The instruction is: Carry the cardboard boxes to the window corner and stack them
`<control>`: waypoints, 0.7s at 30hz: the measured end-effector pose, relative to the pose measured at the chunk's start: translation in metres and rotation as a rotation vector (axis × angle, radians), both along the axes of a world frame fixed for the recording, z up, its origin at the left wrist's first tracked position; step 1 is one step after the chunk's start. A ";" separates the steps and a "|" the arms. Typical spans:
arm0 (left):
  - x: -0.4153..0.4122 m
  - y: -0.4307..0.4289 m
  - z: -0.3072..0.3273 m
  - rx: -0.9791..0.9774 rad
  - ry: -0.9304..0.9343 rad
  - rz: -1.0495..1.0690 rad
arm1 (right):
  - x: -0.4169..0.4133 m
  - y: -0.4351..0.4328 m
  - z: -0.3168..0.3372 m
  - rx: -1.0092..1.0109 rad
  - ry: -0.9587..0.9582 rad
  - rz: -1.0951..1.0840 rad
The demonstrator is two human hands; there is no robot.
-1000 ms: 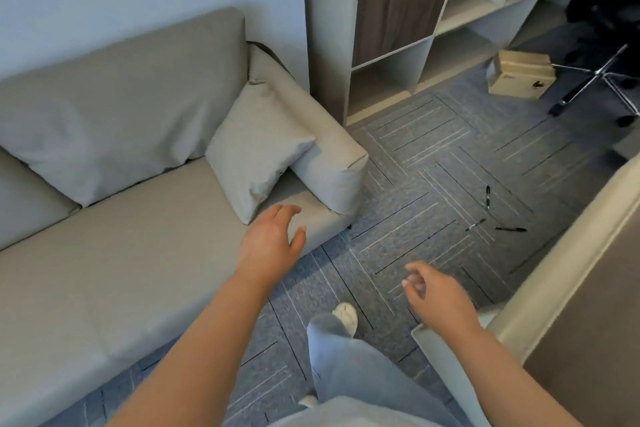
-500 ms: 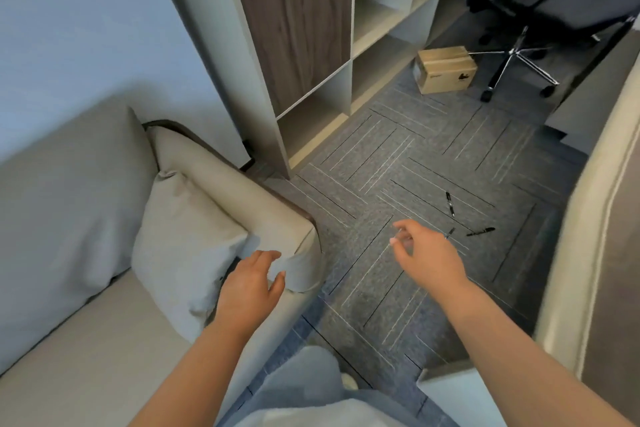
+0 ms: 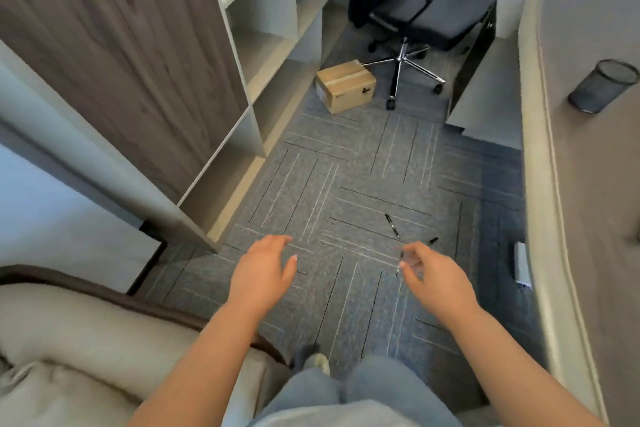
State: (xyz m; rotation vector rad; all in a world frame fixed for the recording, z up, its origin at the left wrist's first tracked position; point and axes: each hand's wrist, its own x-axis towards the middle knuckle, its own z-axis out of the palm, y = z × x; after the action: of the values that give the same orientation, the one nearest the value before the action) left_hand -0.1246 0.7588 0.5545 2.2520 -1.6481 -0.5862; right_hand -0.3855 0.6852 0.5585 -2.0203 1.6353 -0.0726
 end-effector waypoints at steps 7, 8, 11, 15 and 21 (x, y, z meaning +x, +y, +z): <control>-0.010 -0.154 0.010 -0.060 0.036 -0.160 | -0.033 -0.062 -0.012 0.063 0.030 -0.224; -0.013 -0.177 0.009 -0.064 0.037 -0.171 | -0.035 -0.077 -0.016 0.071 0.031 -0.238; -0.018 -0.240 0.009 -0.078 0.032 -0.190 | -0.039 -0.135 -0.025 0.084 0.040 -0.243; -0.018 -0.316 0.008 -0.056 0.023 -0.179 | -0.034 -0.232 -0.023 0.050 0.037 -0.198; -0.002 -0.392 0.003 -0.007 0.016 -0.110 | -0.003 -0.375 -0.004 0.003 0.021 -0.044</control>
State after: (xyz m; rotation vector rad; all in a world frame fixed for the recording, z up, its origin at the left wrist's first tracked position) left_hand -0.1270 0.3664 0.5573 2.1569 -1.7721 -0.6212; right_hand -0.3880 0.3105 0.5542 -1.9898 1.6919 -0.0653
